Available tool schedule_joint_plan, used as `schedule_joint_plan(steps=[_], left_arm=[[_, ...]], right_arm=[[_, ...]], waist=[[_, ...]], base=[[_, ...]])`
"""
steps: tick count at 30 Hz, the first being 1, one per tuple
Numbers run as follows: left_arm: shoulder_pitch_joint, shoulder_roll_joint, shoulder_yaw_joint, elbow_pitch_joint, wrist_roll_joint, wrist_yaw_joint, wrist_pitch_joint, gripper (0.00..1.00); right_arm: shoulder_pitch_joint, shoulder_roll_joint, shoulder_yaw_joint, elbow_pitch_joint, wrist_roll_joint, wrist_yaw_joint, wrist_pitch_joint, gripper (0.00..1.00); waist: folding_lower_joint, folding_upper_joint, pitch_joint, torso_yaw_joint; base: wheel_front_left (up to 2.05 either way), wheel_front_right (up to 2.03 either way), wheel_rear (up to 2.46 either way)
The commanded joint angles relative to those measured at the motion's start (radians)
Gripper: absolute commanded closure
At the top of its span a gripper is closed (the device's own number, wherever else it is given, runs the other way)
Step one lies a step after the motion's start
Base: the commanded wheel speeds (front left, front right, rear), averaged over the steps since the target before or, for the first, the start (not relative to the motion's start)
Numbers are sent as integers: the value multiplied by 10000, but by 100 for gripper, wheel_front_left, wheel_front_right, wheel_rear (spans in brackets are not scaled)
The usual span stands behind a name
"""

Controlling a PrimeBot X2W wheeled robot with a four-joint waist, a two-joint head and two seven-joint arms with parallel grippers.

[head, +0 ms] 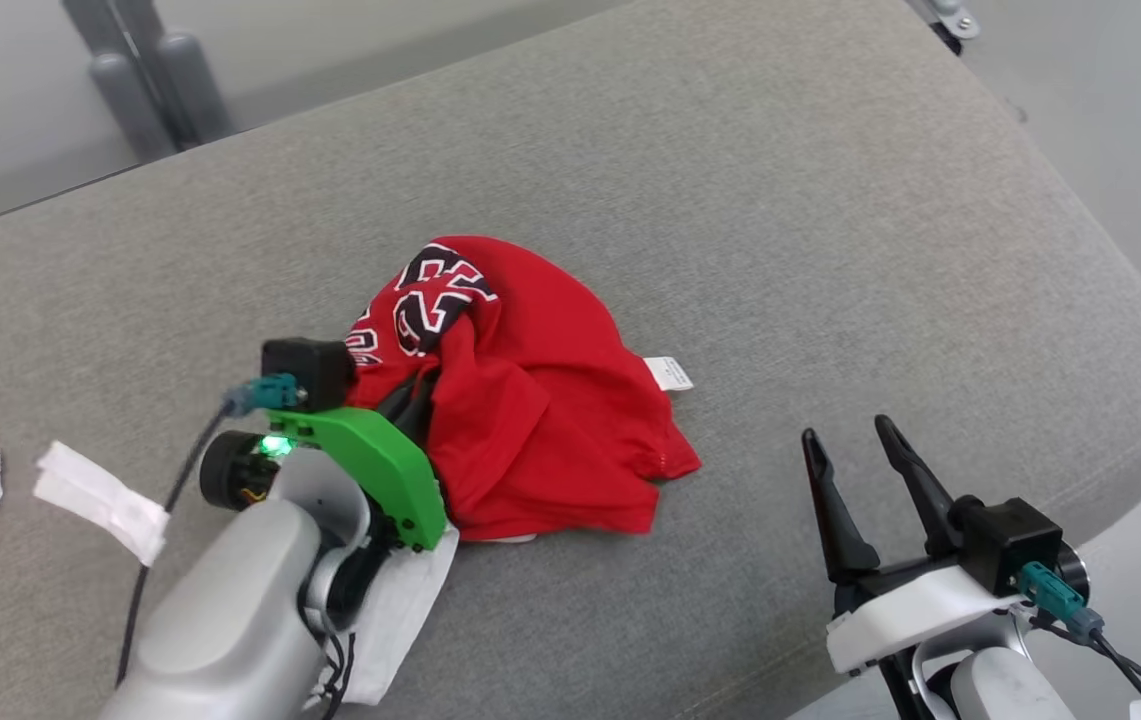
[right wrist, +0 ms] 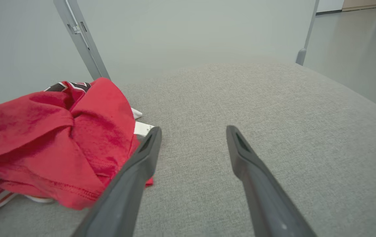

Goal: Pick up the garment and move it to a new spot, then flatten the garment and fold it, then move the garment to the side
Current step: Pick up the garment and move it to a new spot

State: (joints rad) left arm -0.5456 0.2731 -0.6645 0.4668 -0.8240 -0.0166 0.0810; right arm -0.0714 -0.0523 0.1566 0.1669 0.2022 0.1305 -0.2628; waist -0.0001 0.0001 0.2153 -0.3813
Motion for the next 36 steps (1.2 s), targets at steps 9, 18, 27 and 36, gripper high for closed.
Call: schedule_joint_plan(steps=[9, 18, 27, 36], left_arm=[[641, -429, 186, 300, 1424, 243, -3368, 0], [4676, -395, 2660, -3152, 3284, 1448, -3452, 0], [7429, -1262, 5115, -3854, 4995, 508, -3455, 0], [7938, -2015, 6533, -3738, 5881, -661, -3456, 0]], right_arm=[[348, -486, -453, -394, -483, 3, -31, 0], [1154, -860, -1454, -1020, -680, 4, -31, 0], [1938, -677, -2093, -739, -772, 3, -31, 0], [2301, -428, -2246, -331, -984, 3, -31, 0]], waist=[[1, -1, -1138, 972], [1, -1, -2187, 2414], [1, -1, -2709, 3290], [1, -1, -2943, 3528]], base=[[0, 0, 0], [0, 0, 0], [0, 0, 0], [0, 0, 0]])
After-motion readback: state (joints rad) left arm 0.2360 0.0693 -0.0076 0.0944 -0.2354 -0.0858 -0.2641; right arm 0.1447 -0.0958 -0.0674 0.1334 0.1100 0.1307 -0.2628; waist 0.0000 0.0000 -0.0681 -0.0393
